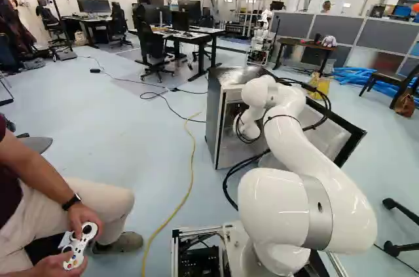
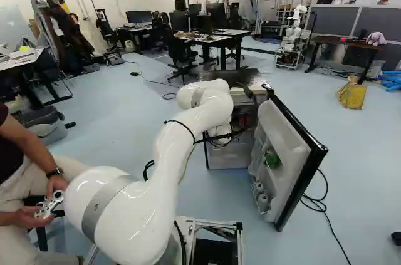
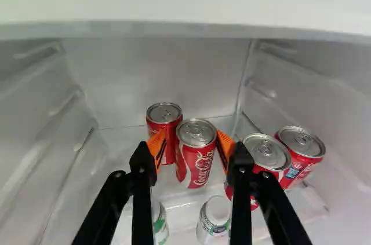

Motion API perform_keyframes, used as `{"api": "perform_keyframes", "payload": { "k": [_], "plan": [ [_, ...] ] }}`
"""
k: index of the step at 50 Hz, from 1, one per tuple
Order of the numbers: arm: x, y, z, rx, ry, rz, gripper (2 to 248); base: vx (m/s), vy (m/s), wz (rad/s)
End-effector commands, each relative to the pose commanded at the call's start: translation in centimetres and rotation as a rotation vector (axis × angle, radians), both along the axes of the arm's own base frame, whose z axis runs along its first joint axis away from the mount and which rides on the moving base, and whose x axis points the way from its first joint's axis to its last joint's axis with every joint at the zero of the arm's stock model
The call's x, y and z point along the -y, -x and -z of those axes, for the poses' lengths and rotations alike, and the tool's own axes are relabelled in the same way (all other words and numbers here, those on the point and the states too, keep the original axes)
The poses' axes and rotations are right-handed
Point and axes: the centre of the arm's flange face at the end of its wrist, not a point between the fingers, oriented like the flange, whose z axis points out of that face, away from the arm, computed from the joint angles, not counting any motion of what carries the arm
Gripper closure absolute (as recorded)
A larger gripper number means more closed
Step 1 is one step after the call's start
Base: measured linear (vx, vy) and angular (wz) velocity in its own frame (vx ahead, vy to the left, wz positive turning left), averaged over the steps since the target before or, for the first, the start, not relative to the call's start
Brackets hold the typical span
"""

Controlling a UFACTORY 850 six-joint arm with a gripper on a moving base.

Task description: Grab a drink from the fridge

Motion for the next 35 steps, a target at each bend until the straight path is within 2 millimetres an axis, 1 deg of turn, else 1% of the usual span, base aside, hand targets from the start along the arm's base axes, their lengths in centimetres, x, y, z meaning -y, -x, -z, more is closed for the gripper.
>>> {"api": "perform_keyframes", "payload": {
  "k": [12,13,17,18,23,24,35],
  "plan": [
    [0.00,-0.01,0.00,0.000,0.000,0.000,112,0.000,0.000,0.000],
    [0.00,-0.01,0.00,0.000,0.000,0.000,121,0.000,0.000,0.000],
    [0.00,-0.01,0.00,0.000,0.000,0.000,121,0.000,0.000,0.000],
    [0.00,-0.01,0.00,0.000,0.000,0.000,154,0.000,0.000,0.000],
    [0.00,-0.01,0.00,0.000,0.000,0.000,154,0.000,0.000,0.000],
    [0.00,-0.01,0.00,0.000,0.000,0.000,163,0.000,0.000,0.000],
    [0.00,-0.01,0.00,0.000,0.000,0.000,163,0.000,0.000,0.000]
  ]
}}
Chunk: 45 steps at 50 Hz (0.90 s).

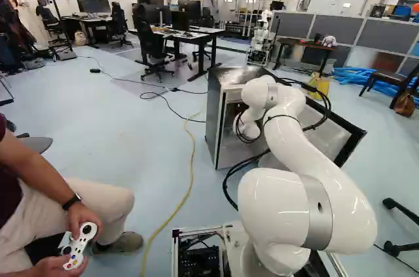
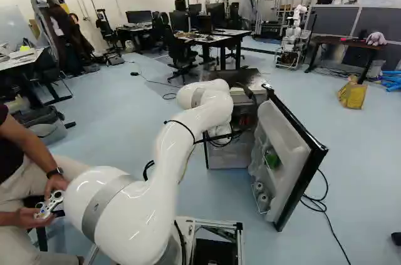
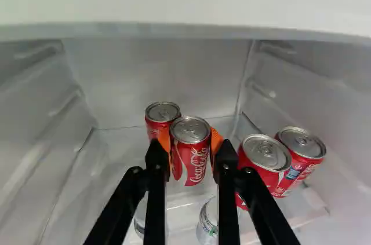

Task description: Grab a drink from the fridge

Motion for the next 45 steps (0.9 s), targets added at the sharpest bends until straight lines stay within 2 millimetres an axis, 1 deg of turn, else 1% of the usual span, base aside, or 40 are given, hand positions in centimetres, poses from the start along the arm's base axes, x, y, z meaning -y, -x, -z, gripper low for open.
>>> {"api": "perform_keyframes", "payload": {
  "k": [9,20,45],
  "plan": [
    [0.0,0.3,-0.1,-0.005,-0.002,0.001,163,0.000,0.000,0.000],
    [-0.2,1.1,-0.5,-0.023,-0.008,0.003,163,0.000,0.000,0.000],
    [-0.6,4.0,-1.7,-0.080,-0.027,0.010,163,0.000,0.000,0.000]
  ]
}}
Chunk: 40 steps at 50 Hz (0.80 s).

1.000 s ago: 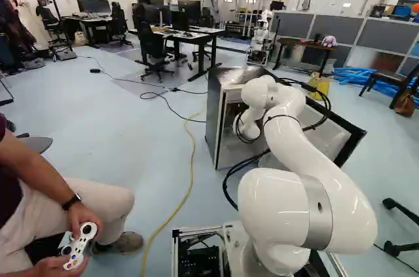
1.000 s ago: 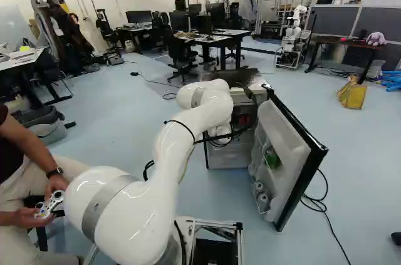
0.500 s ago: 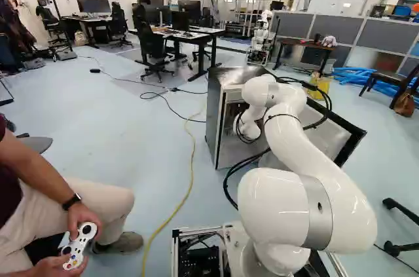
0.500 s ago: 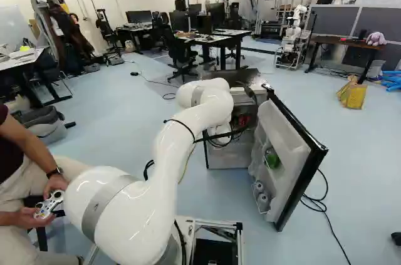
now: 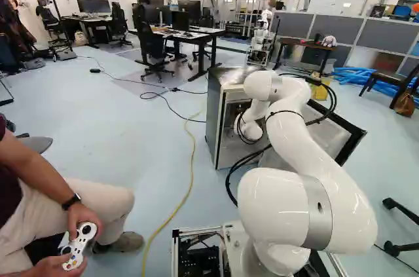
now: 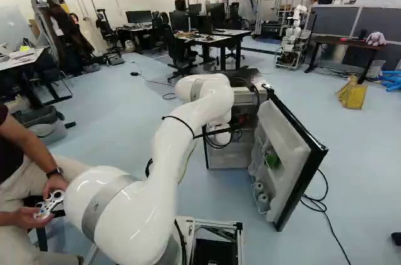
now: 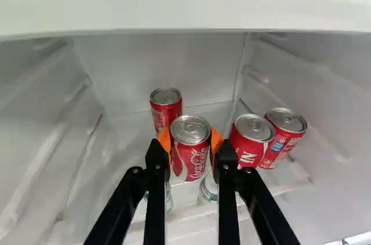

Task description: Grab a drink from the fridge

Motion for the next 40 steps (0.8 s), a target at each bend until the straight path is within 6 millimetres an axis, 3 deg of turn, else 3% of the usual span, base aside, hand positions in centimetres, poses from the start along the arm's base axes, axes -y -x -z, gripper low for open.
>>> {"api": "perform_keyframes", "payload": {
  "k": [28,40],
  "plan": [
    [-0.5,4.0,-1.4,-0.068,-0.024,0.012,163,0.000,0.000,0.000],
    [-0.8,5.9,-3.3,-0.091,-0.032,0.018,163,0.000,0.000,0.000]
  ]
}}
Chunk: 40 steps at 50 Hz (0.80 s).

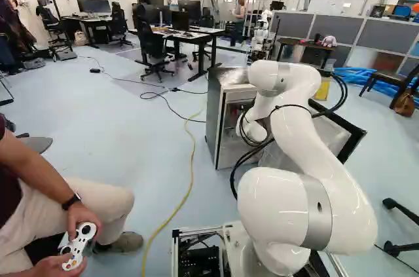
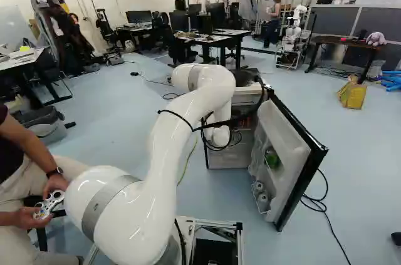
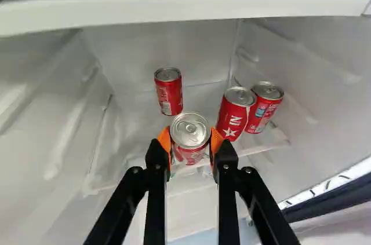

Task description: Grab a drink from the fridge

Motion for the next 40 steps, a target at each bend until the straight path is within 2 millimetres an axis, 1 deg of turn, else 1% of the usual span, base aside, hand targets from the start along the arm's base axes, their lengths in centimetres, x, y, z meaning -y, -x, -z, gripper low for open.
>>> {"api": "perform_keyframes", "payload": {
  "k": [40],
  "plan": [
    [-1.1,6.8,-7.1,-0.052,-0.019,0.023,163,0.000,0.000,0.000]
  ]
}}
